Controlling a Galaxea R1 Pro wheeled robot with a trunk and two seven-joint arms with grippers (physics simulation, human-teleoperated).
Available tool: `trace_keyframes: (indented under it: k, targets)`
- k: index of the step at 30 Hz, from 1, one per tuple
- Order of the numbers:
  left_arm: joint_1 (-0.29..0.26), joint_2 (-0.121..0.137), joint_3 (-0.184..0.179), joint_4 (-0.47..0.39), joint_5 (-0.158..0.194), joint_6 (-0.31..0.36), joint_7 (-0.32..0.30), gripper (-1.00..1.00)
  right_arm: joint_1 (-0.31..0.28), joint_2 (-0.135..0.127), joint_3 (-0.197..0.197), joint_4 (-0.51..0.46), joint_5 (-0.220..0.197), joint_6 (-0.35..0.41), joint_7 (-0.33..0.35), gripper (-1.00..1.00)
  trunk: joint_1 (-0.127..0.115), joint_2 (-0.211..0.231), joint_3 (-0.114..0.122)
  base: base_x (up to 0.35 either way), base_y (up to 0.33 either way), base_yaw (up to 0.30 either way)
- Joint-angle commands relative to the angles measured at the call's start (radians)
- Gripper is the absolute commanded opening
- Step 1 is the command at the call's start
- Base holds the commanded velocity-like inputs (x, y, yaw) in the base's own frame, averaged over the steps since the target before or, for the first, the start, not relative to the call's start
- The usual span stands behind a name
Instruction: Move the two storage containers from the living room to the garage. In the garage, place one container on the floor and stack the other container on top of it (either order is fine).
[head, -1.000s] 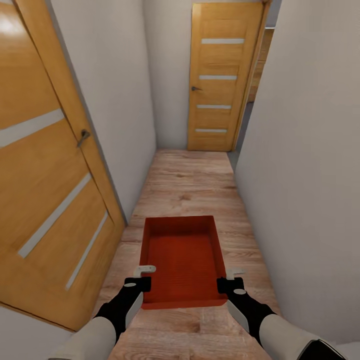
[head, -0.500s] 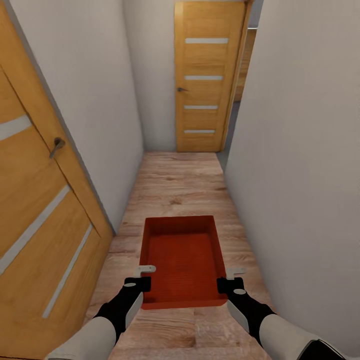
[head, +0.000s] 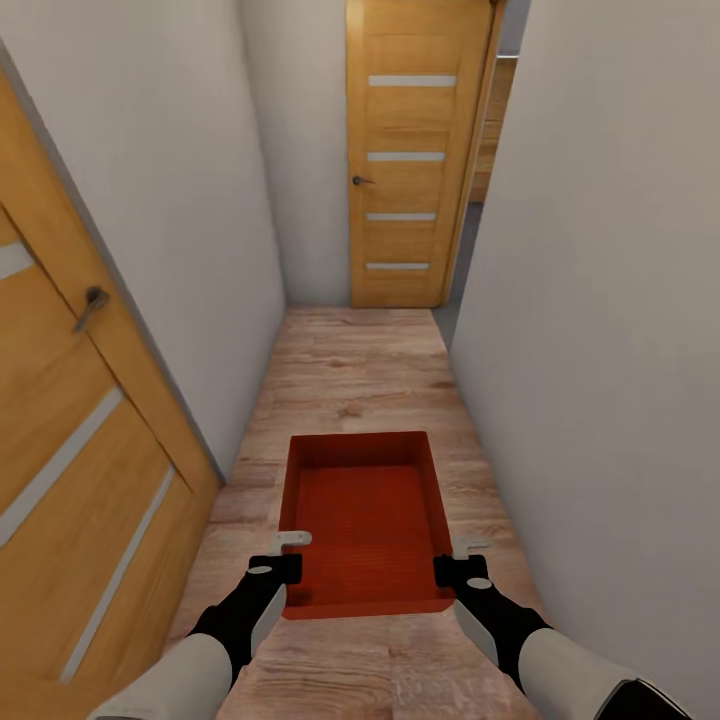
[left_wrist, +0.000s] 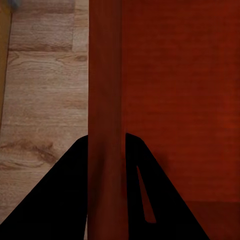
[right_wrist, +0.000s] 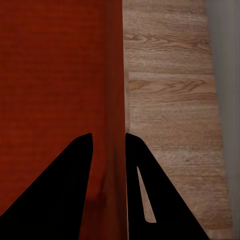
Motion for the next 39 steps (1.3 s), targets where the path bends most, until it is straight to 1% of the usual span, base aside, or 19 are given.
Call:
trace_keyframes:
  k: [1, 28, 39]
  targets:
    - [0.001, 0.023, -0.019, 0.002, 0.024, 0.006, 0.01, -1.0, -0.002, -0.043, -0.065, -0.006, 0.006, -0.001, -0.006, -1.0, 0.001, -0.001, -0.001, 0.274, 0.069, 0.0]
    - [0.001, 0.023, -0.018, 0.002, 0.024, 0.007, 0.011, -1.0, -0.002, -0.043, -0.065, -0.006, 0.006, -0.001, -0.006, -1.0, 0.001, -0.001, -0.001, 0.307, 0.105, 0.0]
    - [0.001, 0.023, -0.018, 0.002, 0.024, 0.007, 0.011, -1.0, -0.002, -0.043, -0.065, -0.006, 0.006, -0.001, -0.006, -1.0, 0.001, -0.001, -0.001, 0.322, 0.019, 0.0]
